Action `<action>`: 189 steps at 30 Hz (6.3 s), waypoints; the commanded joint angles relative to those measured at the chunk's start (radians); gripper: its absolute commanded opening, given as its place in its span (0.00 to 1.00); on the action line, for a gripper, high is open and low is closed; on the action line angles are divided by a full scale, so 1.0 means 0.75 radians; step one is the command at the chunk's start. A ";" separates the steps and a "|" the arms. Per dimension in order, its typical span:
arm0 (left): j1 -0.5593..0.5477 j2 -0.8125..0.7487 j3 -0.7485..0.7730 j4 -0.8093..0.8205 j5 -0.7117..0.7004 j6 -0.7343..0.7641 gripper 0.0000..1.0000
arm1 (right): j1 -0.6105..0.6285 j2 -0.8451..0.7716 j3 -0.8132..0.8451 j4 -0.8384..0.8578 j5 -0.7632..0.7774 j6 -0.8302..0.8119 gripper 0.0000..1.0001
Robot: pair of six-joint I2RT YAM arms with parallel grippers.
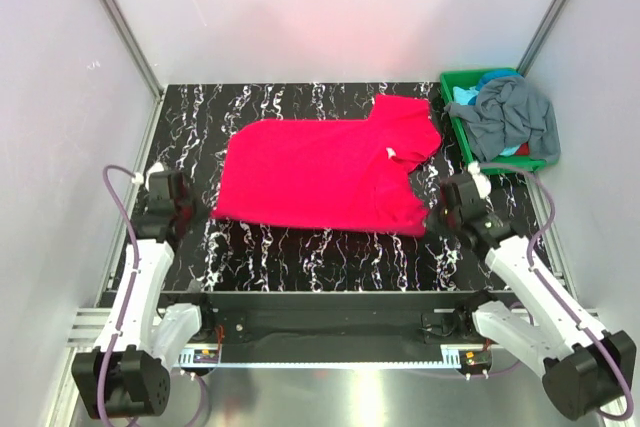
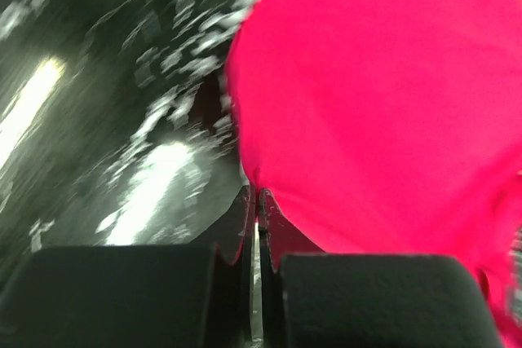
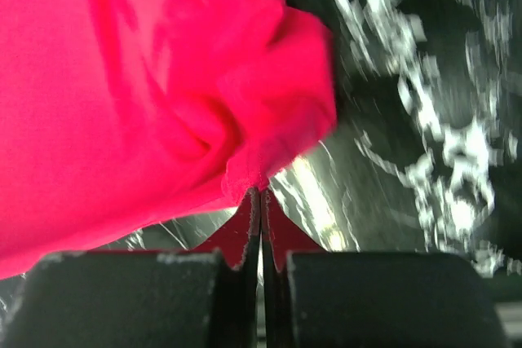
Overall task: Fold and stack the t-shirts
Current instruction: Flatten the tshirt out
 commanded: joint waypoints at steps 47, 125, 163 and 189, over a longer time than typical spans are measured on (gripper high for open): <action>0.009 0.031 -0.213 0.149 -0.245 -0.102 0.00 | -0.007 0.669 -0.013 0.181 -0.144 0.369 0.43; 0.009 -0.037 -0.291 0.223 -0.202 -0.109 0.00 | 0.036 1.227 0.558 -0.303 -0.078 0.533 0.29; -0.136 -0.260 1.290 -0.346 -0.323 -0.315 0.00 | 0.036 -0.164 1.568 -0.561 0.059 0.009 0.00; 0.022 0.847 2.110 -0.041 0.000 -0.197 0.00 | -0.048 0.888 2.497 -0.019 0.636 -0.807 0.00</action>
